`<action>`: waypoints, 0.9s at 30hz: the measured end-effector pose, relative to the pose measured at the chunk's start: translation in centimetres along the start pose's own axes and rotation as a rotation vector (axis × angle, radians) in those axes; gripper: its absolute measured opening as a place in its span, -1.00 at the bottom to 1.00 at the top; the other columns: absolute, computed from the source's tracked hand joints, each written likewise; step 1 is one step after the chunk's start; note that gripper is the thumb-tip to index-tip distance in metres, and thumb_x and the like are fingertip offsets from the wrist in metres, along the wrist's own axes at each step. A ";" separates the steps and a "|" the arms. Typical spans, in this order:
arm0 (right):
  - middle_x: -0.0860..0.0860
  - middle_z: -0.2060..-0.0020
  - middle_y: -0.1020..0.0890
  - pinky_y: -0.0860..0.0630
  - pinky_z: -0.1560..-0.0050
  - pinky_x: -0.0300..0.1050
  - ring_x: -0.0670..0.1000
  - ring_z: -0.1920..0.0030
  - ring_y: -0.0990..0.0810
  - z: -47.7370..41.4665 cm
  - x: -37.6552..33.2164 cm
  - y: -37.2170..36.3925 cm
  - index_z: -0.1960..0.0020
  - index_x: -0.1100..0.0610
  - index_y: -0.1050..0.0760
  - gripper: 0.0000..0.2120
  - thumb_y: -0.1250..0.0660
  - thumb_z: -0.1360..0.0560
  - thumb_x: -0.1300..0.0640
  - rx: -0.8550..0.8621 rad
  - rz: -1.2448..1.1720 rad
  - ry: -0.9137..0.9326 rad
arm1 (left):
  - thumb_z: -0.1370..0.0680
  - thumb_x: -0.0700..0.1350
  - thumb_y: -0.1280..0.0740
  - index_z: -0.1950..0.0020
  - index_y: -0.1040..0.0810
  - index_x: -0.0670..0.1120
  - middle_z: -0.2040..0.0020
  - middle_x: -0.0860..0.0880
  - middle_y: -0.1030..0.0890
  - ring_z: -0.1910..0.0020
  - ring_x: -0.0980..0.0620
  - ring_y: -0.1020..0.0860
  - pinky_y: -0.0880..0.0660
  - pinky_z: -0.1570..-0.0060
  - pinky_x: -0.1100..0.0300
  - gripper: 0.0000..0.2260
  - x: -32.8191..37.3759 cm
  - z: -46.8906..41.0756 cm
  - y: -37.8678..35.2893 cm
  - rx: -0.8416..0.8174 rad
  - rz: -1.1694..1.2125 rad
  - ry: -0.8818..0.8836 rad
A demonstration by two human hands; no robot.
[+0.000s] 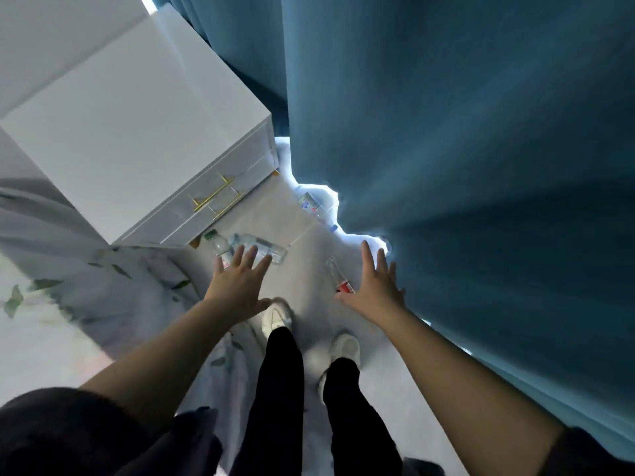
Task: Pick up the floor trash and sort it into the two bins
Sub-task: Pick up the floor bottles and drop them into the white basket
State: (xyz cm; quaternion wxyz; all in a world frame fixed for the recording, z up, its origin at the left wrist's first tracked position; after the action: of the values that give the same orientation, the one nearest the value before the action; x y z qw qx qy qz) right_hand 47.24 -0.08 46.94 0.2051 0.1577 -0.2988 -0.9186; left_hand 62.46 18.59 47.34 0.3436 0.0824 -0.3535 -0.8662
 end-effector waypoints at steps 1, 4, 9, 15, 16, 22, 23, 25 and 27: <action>-0.02 -0.54 0.24 -0.13 -0.35 0.43 0.21 -0.53 0.17 -2.5 0.3 -1.6 -0.51 -0.19 0.36 0.11 -0.45 -0.35 -0.19 -0.018 -0.025 -0.051 | -0.50 0.23 -0.29 -0.57 0.11 0.00 -0.57 -0.14 0.11 -0.53 -0.19 0.12 0.02 -0.43 -0.28 -0.18 -1.3 -2.5 -1.3 -0.032 -0.018 0.006; 0.01 -0.54 0.26 -0.13 -0.33 0.47 0.25 -0.53 0.19 -10.7 1.7 -7.1 -0.49 -0.20 0.39 0.19 -0.51 -0.29 -0.16 -0.054 -0.084 -0.161 | -0.46 0.23 -0.34 -0.56 0.16 0.03 -0.57 -0.13 0.13 -0.53 -0.21 0.14 0.00 -0.43 -0.30 -0.12 -4.2 -10.3 -6.5 -0.112 -0.070 0.034; 0.02 -0.54 0.23 -0.09 -0.33 0.50 0.22 -0.52 0.22 -22.9 5.5 -16.8 -0.49 -0.23 0.39 0.21 -0.54 -0.29 -0.11 -0.110 -0.031 -0.235 | -0.42 0.23 -0.39 -0.55 0.17 0.03 -0.56 -0.12 0.11 -0.53 -0.19 0.08 -0.08 -0.41 -0.27 -0.06 -6.4 -23.0 -17.3 -0.114 -0.189 0.035; 0.07 -0.53 0.08 -0.15 -0.33 0.47 0.23 -0.52 0.05 -32.3 10.1 -26.5 -0.50 -0.21 0.33 0.17 -0.54 -0.28 -0.14 -0.118 0.050 -0.266 | -0.40 0.20 -0.43 -0.55 0.15 0.02 -0.56 -0.14 0.06 -0.53 -0.19 0.06 -0.15 -0.38 -0.27 -0.04 -7.3 -34.0 -27.3 -0.071 -0.212 0.057; 0.08 -0.52 0.06 -0.15 -0.34 0.47 0.23 -0.51 0.01 -33.5 10.7 -27.8 -0.50 -0.20 0.29 0.16 -0.54 -0.28 -0.14 -0.112 0.054 -0.267 | -0.39 0.17 -0.44 -0.55 0.13 0.01 -0.55 -0.15 0.05 -0.53 -0.19 0.05 -0.15 -0.38 -0.28 -0.05 -7.4 -35.3 -28.6 -0.055 -0.189 0.065; 0.09 -0.34 -0.22 -0.28 -0.32 0.29 0.21 -0.36 -0.26 -39.3 12.7 -32.2 -0.44 -0.16 0.01 -0.09 -0.51 -0.29 -0.03 -0.017 0.008 -0.214 | -0.36 0.05 -0.49 -0.49 -0.11 -0.01 -0.48 -0.20 -0.15 -0.49 -0.20 -0.09 -0.05 -0.35 -0.35 -0.18 -8.6 -40.9 -33.2 0.056 -0.262 0.047; 0.09 -0.30 -0.27 -0.33 -0.29 0.22 0.20 -0.33 -0.31 -39.9 12.8 -32.4 -0.41 -0.13 -0.05 -0.16 -0.48 -0.30 0.01 0.005 -0.005 -0.208 | -0.36 -0.01 -0.50 -0.46 -0.18 -0.01 -0.44 -0.21 -0.22 -0.46 -0.20 -0.15 -0.03 -0.35 -0.37 -0.23 -8.8 -41.5 -33.3 0.091 -0.251 0.036; 0.08 -0.24 -0.33 -0.37 -0.21 0.10 0.18 -0.27 -0.37 -40.6 12.7 -32.2 -0.35 -0.10 -0.14 -0.28 -0.45 -0.32 0.08 0.027 -0.029 -0.204 | -0.33 -0.10 -0.51 -0.40 -0.31 -0.03 -0.35 -0.21 -0.35 -0.37 -0.21 -0.27 0.00 -0.33 -0.40 -0.31 -9.0 -42.0 -33.3 0.156 -0.224 0.004; 0.07 -0.22 -0.35 -0.37 -0.18 0.06 0.17 -0.25 -0.39 -40.2 12.0 -31.4 -0.31 -0.07 -0.17 -0.34 -0.44 -0.33 0.08 0.032 -0.028 -0.194 | -0.27 -0.12 -0.55 -0.38 -0.35 -0.06 -0.28 -0.21 -0.42 -0.30 -0.23 -0.35 -0.01 -0.31 -0.42 -0.29 -8.8 -41.4 -32.4 0.200 -0.218 -0.034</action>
State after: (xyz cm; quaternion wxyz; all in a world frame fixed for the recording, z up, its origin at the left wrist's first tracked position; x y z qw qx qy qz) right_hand 44.53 -2.10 -5.38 0.1600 0.0755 -0.3298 -0.9273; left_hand 67.68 17.98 -5.74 0.2315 0.1394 -0.4329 -0.8600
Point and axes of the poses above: each hand's wrist, its own z-axis away from the middle knuckle, its own y-axis out of the back of the hand, x = y × z, the point moved 1 cm from there along -z, towards the middle knuckle
